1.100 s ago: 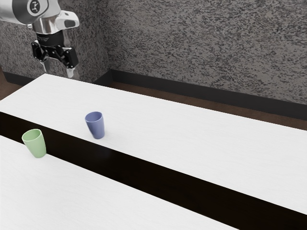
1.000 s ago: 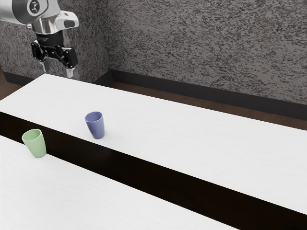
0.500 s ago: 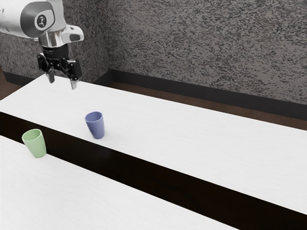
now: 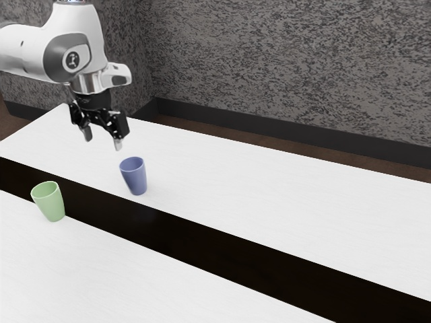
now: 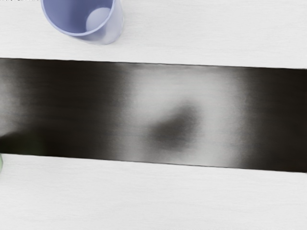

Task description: Place the left cup onto the right cup

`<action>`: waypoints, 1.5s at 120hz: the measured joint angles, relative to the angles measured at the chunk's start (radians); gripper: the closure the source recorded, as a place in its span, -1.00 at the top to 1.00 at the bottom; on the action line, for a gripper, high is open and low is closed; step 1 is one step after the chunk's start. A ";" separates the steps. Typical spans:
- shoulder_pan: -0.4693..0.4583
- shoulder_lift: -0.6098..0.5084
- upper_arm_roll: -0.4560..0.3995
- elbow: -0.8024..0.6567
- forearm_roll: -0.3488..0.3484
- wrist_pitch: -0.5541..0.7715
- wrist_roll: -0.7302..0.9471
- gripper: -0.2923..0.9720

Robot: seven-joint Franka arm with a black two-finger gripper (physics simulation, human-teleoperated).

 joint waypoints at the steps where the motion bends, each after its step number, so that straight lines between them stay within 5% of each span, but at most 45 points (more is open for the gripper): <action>1: -0.003 -0.002 0.000 -0.003 0.000 0.001 0.000 0.54; 40: -0.029 -0.097 0.003 -0.113 -0.002 0.033 -0.009 0.54; 180: 0.005 -0.102 0.199 -0.211 0.061 0.130 0.007 0.54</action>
